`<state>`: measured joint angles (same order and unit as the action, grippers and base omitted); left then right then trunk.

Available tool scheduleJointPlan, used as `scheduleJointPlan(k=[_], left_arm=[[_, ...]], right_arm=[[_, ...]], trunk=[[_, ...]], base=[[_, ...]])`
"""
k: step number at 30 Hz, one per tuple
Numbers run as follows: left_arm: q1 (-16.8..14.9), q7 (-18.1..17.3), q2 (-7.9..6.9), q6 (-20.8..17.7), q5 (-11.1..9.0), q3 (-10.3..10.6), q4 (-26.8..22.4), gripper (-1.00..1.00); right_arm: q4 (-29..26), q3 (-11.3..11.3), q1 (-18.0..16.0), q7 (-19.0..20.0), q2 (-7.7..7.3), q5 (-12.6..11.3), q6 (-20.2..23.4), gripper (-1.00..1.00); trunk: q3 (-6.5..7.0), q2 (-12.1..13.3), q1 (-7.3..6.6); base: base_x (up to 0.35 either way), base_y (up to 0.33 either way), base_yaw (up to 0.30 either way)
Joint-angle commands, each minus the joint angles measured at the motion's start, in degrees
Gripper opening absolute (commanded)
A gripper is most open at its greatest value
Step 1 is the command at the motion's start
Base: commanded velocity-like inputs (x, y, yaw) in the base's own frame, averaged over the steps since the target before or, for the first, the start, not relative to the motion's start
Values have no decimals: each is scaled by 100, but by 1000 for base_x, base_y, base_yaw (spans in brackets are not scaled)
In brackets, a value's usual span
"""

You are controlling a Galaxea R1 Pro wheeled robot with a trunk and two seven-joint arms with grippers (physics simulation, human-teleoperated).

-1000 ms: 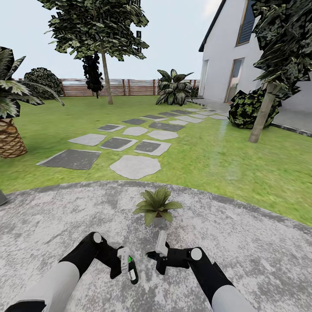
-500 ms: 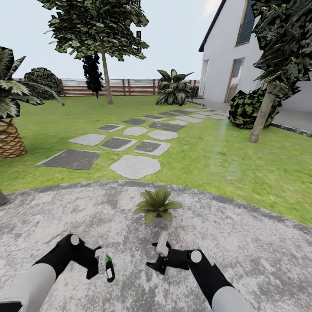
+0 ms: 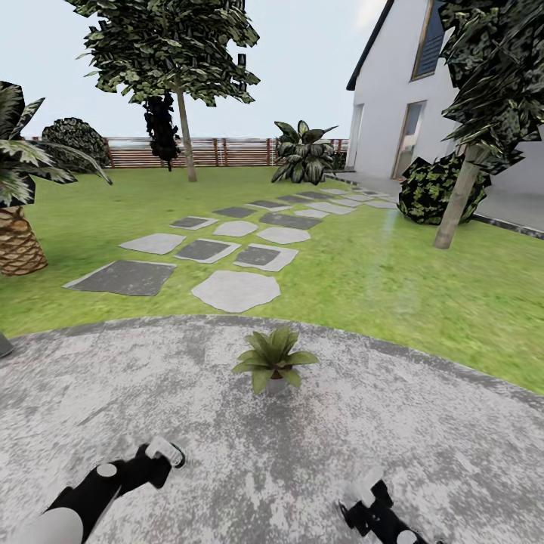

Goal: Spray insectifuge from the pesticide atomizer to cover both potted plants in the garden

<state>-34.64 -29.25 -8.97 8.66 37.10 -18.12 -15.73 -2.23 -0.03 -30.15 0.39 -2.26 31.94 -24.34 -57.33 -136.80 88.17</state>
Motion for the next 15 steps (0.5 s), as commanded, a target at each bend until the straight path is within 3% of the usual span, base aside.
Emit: scheduleJointPlan(k=[1, 3, 4, 6, 9, 15], left_arm=[[-2, 327, 39, 10, -28, -51, 55, -100], [-3, 787, 164, -39, -82, -69, 81, -100], [-13, 1051, 258, -149, -77, -56, 66, -100], [-32, 1214, 380, -602, -67, -27, 28, -100], [-34, 1264, 573, -922, -49, -4, 11, -100], [-28, 1281, 627, -1039, -92, -61, 23, -100]], right_arm=[[28, -17, 51, -480, -15, -339, -57, 100], [47, -33, 163, -1189, -24, -989, -85, 100], [52, -37, 266, -1514, -27, -1450, -92, 100], [55, -35, 329, -1684, -27, -1821, -96, 100], [56, -36, 355, -1734, -24, -1944, -99, 100], [47, -50, 364, -1751, -46, -1976, -106, 100]], trunk=[[-5, -2, -1], [-5, -2, -1], [-5, -2, -1], [-5, -2, -1], [-5, -2, -1], [-5, -2, -1]], base=[[0, 0, 0], [0, 0, 0], [0, 0, 0], [0, 0, 0], [0, 0, 0], [0, 0, 0]])
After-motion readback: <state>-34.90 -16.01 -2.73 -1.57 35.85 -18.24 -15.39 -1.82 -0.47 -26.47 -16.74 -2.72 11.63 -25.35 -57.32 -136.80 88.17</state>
